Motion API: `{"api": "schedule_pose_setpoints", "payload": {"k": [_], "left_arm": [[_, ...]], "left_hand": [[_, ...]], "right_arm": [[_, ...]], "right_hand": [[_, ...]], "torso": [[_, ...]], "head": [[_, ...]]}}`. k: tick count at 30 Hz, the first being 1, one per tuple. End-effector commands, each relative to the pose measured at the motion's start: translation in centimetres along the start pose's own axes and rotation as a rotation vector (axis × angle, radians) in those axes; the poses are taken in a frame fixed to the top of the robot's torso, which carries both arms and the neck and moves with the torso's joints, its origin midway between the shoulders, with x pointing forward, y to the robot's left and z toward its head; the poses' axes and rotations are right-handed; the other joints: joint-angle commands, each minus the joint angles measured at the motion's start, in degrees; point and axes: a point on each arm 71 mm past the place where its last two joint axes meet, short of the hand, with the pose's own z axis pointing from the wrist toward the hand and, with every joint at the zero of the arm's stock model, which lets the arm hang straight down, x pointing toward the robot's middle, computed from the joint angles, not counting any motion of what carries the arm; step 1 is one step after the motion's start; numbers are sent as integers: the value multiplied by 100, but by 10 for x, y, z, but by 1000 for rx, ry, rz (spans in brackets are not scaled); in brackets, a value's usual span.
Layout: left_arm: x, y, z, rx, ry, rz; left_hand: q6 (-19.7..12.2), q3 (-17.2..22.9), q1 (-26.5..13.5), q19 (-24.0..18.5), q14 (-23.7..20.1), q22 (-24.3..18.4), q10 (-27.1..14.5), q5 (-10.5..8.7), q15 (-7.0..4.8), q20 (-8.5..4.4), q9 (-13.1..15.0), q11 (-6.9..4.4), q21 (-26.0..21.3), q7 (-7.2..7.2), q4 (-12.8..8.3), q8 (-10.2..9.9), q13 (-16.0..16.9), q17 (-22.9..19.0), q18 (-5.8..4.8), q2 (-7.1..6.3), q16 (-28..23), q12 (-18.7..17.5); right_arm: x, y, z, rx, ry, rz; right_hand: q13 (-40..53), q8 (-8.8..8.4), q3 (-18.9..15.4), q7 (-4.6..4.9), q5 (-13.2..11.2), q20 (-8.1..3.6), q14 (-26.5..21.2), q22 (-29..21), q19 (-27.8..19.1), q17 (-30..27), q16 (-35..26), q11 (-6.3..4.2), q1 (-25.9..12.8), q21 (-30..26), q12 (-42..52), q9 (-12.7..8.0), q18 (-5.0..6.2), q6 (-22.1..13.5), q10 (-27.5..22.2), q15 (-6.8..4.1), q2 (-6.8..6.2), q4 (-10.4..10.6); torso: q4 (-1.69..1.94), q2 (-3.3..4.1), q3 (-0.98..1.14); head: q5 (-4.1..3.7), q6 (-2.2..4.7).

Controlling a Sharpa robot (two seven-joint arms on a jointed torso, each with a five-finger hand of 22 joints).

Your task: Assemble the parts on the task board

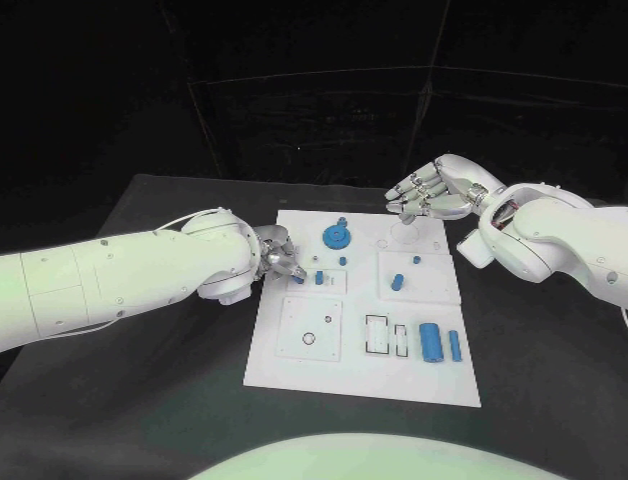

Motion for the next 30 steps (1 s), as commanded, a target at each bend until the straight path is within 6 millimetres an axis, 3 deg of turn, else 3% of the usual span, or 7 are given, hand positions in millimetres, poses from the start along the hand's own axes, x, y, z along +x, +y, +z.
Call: {"api": "schedule_pose_setpoints", "payload": {"k": [1, 20, 25, 30], "left_arm": [[8, 4, 1, -27, 35, 24], [8, 2, 1, -22, 33, 23], [8, 2, 2, -22, 35, 24], [7, 2, 3, -26, 35, 23]], "left_hand": [[-3, 508, -28, -5, 561, 5, 25, 28, -40, -35, -7, -14, 34, -51, -468, 37, -2, 1357, -46, 23, -12, 32], [7, 514, -48, 4, 565, 23, 57, 24, -49, -43, 3, -23, 47, -64, -465, 73, 38, 1375, -50, -4, -4, 59], [32, 474, -138, 9, 569, 32, 91, 14, -64, -57, 13, -43, 51, -94, -427, 132, 67, 1390, -52, -88, 3, 82], [89, 240, -368, 23, 571, 54, 117, -5, -93, -84, 0, -77, 63, -136, -254, 190, 87, 1403, -58, -201, 10, 106]], "right_arm": [[0, 1, 0, -8, 5, 3], [-1, 1, 0, -7, 4, 3], [0, 1, 0, -7, 4, 3], [0, 1, 1, -7, 3, 3]], "right_hand": [[2, 6, -22, -8, -32, -9, -8, -6, 31, -8, 8, 12, 26, -29, 19, 8, 20, -42, -45, 18, -1, -7], [2, 6, -22, -8, -32, -9, -8, -6, 31, -8, 8, 12, 26, -30, 19, 8, 20, -42, -45, 18, -1, -7], [2, 7, -23, -8, -37, -8, -10, -10, 34, -10, 8, 13, 26, -36, 20, 8, 20, -42, -46, 19, 5, -4], [2, 7, -23, -8, -37, -8, -10, -10, 34, -10, 8, 13, 26, -36, 20, 8, 20, -42, -46, 19, 5, -4]], "torso": [[2, 2, 0], [-1, 3, 2], [1, 1, 0], [3, 4, 2]], "head": [[-2, 2], [-11, 7], [-16, -2], [-14, -8]]}}
